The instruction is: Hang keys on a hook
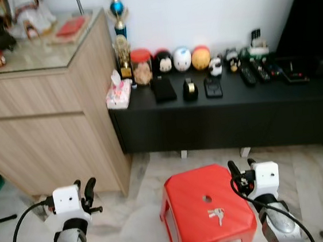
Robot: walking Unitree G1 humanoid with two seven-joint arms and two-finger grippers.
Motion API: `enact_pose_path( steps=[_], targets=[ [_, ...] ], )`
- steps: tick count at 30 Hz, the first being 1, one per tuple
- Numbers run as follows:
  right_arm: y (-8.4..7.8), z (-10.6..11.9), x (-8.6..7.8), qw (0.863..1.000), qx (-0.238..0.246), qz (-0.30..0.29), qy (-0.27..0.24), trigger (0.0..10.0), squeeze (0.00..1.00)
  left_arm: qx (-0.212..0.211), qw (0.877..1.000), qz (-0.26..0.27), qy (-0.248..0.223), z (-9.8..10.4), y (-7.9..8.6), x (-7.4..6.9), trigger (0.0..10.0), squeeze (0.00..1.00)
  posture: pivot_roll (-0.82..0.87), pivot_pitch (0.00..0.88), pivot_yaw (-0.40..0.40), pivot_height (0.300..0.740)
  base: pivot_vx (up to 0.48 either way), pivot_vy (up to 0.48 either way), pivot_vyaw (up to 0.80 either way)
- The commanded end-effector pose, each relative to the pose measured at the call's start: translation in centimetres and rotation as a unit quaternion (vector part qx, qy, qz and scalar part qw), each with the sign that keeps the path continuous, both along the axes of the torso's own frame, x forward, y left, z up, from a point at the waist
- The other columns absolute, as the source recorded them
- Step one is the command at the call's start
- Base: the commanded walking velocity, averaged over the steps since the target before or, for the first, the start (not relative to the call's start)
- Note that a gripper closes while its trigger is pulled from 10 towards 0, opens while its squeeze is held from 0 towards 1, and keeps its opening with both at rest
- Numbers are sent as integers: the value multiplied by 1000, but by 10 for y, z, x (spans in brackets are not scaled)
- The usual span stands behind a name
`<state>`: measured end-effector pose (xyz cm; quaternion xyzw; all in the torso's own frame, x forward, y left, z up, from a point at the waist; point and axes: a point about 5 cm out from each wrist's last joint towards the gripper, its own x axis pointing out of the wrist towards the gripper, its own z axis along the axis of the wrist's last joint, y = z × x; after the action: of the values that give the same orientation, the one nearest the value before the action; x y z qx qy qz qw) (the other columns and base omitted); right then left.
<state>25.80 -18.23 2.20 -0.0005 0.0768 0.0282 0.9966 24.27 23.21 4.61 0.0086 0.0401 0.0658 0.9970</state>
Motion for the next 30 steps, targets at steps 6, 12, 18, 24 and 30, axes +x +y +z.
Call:
enact_pose_path(
  steps=[6, 12, 18, 24, 30],
  targets=[
    [6, 5, 6, 1000, 7, 13, -5, 10000, 0, -1, 1000, 7, 7, -1, 1, 1, 10000, 0, -84, 0, -24, 639, 0, 0, 0],
    [10, 9, 10, 1000, 9, 18, -9, 10000, 0, 1, 1000, 8, -2, 4, 0, 4, 10000, 0, -82, 0, -25, 639, 0, 0, 0],
    [8, 8, 8, 1000, 6, 16, -3, 10000, 0, 0, 1000, 8, -3, 5, -1, 6, 10000, 0, -84, 0, -23, 639, 0, 0, 0],
    [6, 7, 10, 1000, 0, 14, 4, 10000, 0, -2, 1000, 5, -5, 6, -3, 8, 10000, 0, -87, 0, -23, 622, 0, 0, 0],
    [8, 10, 12, 1000, -3, 21, 0, 10000, 0, -4, 1000, 3, -8, 8, -4, 10, 10000, 0, -81, 0, -24, 618, 0, 0, 0]
  ],
)
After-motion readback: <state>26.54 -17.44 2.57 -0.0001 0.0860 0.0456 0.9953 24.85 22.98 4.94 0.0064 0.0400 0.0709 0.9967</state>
